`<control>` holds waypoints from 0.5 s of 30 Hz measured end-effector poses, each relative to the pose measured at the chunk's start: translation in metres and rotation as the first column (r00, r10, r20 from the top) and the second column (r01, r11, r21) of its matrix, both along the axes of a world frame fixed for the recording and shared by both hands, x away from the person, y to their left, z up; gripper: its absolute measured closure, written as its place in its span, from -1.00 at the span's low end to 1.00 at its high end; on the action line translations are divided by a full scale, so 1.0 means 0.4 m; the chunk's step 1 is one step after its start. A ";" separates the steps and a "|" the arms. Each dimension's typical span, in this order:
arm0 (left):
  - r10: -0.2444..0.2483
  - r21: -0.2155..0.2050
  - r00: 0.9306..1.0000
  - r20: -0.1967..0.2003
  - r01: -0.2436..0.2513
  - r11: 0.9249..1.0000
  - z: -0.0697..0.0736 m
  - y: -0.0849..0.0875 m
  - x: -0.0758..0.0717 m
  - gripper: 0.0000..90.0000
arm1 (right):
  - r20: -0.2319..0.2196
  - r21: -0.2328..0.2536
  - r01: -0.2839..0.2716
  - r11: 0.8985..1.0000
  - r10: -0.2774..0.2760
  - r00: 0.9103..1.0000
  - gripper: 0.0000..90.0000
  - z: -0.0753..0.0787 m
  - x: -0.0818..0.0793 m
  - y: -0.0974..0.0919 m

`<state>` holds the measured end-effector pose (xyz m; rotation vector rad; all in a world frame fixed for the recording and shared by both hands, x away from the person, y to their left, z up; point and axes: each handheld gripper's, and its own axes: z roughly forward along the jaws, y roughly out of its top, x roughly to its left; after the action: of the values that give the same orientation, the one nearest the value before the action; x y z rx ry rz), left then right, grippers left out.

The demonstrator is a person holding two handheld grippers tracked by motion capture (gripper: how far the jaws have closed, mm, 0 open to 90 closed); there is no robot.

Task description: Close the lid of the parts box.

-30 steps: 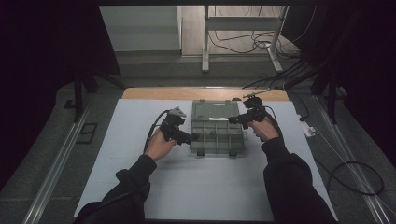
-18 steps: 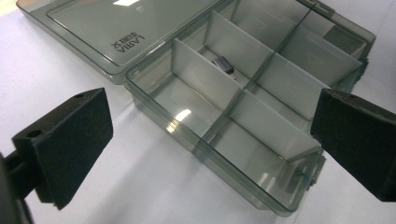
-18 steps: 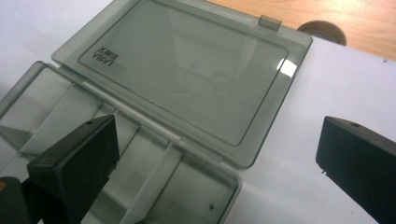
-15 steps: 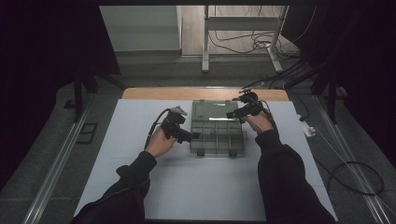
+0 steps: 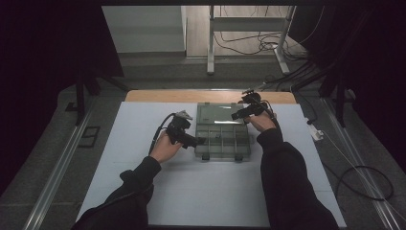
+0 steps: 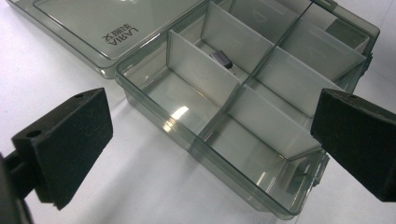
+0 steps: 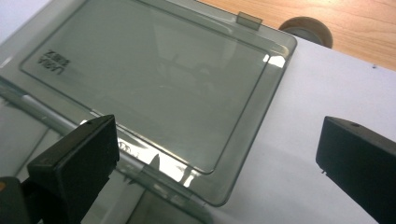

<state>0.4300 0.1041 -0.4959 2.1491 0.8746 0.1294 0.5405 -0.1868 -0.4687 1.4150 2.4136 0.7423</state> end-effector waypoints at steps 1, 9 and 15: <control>0.000 0.000 1.000 -0.001 0.000 1.000 0.000 0.000 0.000 -1.00 | 0.000 -0.005 -0.001 1.000 0.001 1.000 -1.00 -0.001 0.003 0.000; 0.001 0.010 1.000 -0.005 -0.001 1.000 -0.008 0.001 0.003 -1.00 | -0.009 -0.036 0.017 0.999 -0.018 1.000 -1.00 -0.019 0.022 -0.008; 0.002 0.014 1.000 -0.010 -0.002 1.000 -0.015 0.001 0.005 -1.00 | -0.008 -0.062 0.018 0.998 -0.019 1.000 -1.00 -0.028 0.030 -0.007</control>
<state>0.4319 0.1045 -0.5020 2.1635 0.8841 0.1267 0.5527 -0.1894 -0.4801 1.4174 2.4048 0.6531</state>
